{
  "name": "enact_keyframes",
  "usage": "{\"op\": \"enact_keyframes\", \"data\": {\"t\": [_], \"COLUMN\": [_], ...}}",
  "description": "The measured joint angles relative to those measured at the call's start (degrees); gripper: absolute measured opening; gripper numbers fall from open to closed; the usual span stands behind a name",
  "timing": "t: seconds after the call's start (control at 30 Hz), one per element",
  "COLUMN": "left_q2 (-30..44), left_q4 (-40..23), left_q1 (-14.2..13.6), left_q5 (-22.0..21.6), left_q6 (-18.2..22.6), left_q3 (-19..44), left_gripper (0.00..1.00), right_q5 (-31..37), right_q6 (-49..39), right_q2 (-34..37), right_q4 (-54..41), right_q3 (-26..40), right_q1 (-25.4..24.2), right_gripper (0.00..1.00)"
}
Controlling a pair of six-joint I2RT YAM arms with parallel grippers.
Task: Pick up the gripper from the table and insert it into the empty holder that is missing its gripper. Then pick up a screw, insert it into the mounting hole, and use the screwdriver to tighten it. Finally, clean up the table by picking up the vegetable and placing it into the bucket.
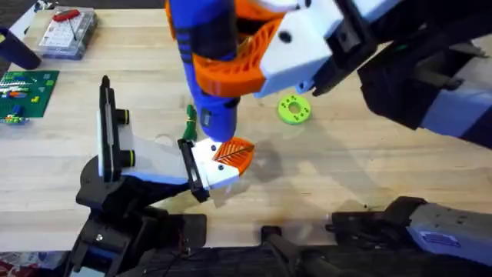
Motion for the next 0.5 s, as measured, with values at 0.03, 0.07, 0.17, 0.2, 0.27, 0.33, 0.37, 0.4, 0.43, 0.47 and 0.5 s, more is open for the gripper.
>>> {"op": "enact_keyframes", "data": {"t": [0.03,0.07,0.17,0.2,0.27,0.33,0.37,0.4,0.43,0.47,0.5], "left_q2": [0.0,0.0,0.0,0.0,0.0,0.0,0.0,0.0,0.0,0.0,0.0], "left_q4": [0.0,0.0,0.0,0.02,0.0,0.0,0.02,0.0,0.0,0.02,0.0], "left_q1": [0.01,0.02,0.0,0.0,0.02,0.02,0.0,0.0,0.02,0.0,0.02], "left_q5": [0.0,0.0,0.0,0.0,0.0,0.0,0.0,0.0,0.0,0.0,0.0], "left_q6": [0.0,0.0,0.02,0.0,0.0,0.0,0.0,0.0,0.0,0.0,0.0], "left_q3": [0.0,-0.02,-0.02,-0.02,0.0,0.0,-0.02,-0.02,-0.02,-0.02,-0.02], "left_gripper": [0.015,0.015,0.015,0.015,0.015,0.015,0.015,0.015,0.015,0.015,0.015], "right_q5": [0.0,0.0,0.0,0.0,0.0,0.0,0.02,0.04,0.04,0.1,0.24], "right_q6": [0.04,0.05,0.24,0.26,0.26,0.24,0.24,0.22,0.24,0.24,0.22], "right_q2": [0.02,0.0,0.0,0.0,0.02,0.07,0.26,0.54,0.92,1.35,1.92], "right_q4": [0.06,0.09,0.16,0.18,0.22,0.32,0.53,0.64,0.64,0.62,0.53], "right_q3": [-0.44,-0.83,-1.41,-1.47,-1.49,-1.49,-1.49,-1.49,-1.49,-1.49,-1.51], "right_q1": [0.0,0.0,0.09,0.18,0.48,0.95,1.27,1.66,1.97,2.3,2.64], "right_gripper": [0.049,0.049,0.049,0.049,0.049,0.049,0.049,0.049,0.049,0.049,0.049]}}
